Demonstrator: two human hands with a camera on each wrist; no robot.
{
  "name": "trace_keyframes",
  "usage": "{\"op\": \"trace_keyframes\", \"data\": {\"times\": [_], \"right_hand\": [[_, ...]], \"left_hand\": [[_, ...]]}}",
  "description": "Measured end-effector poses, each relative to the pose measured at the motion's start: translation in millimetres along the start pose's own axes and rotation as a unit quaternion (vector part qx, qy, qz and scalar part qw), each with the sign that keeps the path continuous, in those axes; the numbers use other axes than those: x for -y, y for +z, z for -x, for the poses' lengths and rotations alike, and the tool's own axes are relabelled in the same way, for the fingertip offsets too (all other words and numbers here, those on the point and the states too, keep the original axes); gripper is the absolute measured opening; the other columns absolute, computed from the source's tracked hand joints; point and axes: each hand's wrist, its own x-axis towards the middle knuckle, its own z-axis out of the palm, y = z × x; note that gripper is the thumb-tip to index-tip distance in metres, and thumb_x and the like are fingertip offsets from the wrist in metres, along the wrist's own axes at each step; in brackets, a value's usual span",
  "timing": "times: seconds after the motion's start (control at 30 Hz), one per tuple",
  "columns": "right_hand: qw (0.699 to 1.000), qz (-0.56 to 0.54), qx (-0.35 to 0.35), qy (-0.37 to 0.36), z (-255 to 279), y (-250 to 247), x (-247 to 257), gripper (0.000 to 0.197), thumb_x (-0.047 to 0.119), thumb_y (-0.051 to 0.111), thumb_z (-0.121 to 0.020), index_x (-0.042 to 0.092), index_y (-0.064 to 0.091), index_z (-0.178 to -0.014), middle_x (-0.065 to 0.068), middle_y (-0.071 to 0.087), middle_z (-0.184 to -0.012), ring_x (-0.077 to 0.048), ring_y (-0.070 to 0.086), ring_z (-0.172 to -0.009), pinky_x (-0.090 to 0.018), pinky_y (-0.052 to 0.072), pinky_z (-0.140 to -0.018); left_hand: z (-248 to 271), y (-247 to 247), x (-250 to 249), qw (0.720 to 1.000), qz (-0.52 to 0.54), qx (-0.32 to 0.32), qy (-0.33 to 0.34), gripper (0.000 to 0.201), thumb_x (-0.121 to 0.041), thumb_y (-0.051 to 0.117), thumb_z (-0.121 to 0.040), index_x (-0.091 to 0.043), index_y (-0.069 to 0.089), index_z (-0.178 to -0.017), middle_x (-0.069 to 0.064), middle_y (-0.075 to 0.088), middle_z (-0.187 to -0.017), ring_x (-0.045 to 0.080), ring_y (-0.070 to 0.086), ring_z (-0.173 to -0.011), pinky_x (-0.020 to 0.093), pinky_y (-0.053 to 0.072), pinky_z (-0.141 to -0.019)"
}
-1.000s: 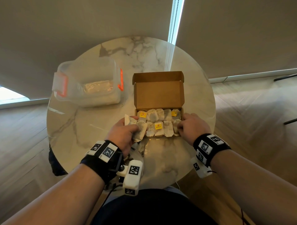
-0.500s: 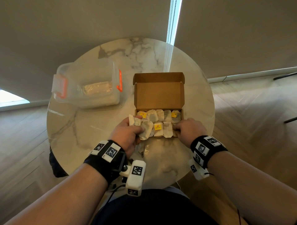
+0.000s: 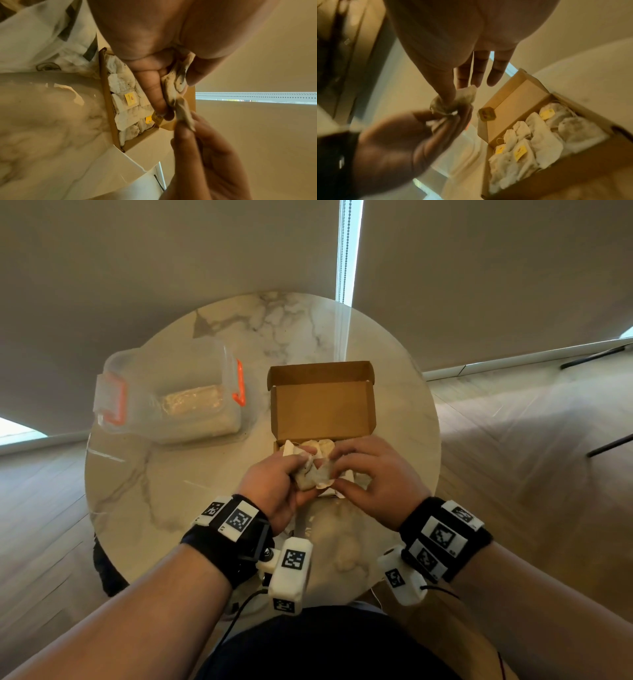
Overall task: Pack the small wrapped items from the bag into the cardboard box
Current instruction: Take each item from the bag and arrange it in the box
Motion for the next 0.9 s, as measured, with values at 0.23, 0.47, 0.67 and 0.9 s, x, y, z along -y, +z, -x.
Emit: {"op": "trace_keyframes", "data": {"times": [0.23,0.47,0.67,0.9], "right_hand": [[0.906,-0.262,-0.127,0.309,6.2,-15.6,-15.6,0.017,0.019,0.076,-0.094,0.031,0.067,-0.103,0.005,0.08,-0.092,-0.013,0.077,-0.086,-0.041,0.064,-0.083],[0.902,-0.105,-0.085,0.41,-15.2,2.9,-56.3,0.018,0.027,0.071,-0.096,0.035,0.057,-0.103,0.006,0.075,-0.091,-0.013,0.072,-0.084,-0.034,0.061,-0.073],[0.923,0.025,-0.02,0.383,-33.1,24.2,-64.7,0.006,0.028,0.069,-0.095,0.028,0.063,-0.096,0.007,0.066,-0.088,-0.018,0.064,-0.082,-0.03,0.05,-0.068],[0.947,0.166,0.033,0.273,-21.8,20.9,-71.5,0.019,0.027,0.067,-0.092,0.023,0.075,-0.109,0.005,0.063,-0.118,-0.021,0.055,-0.109,-0.034,0.049,-0.086]], "left_hand": [[-7.6,-25.5,-2.8,0.996,-0.06,-0.063,-0.005,0.022,-0.009,0.046,-0.108,-0.006,0.066,-0.116,0.017,0.076,-0.106,0.026,0.076,-0.086,0.037,0.063,-0.08],[-7.7,-39.2,0.9,0.993,-0.105,-0.058,-0.019,0.03,-0.006,0.04,-0.11,-0.011,0.069,-0.116,0.01,0.08,-0.099,0.023,0.076,-0.085,0.037,0.062,-0.08],[-7.0,-44.1,-0.2,0.993,-0.096,-0.064,-0.013,0.025,-0.002,0.043,-0.107,-0.007,0.061,-0.124,0.012,0.079,-0.097,0.029,0.076,-0.092,0.035,0.064,-0.071],[-9.7,-47.1,-3.8,0.995,-0.074,-0.066,-0.007,0.024,-0.001,0.049,-0.105,-0.001,0.056,-0.128,0.013,0.079,-0.095,0.032,0.076,-0.092,0.033,0.064,-0.067]]}}
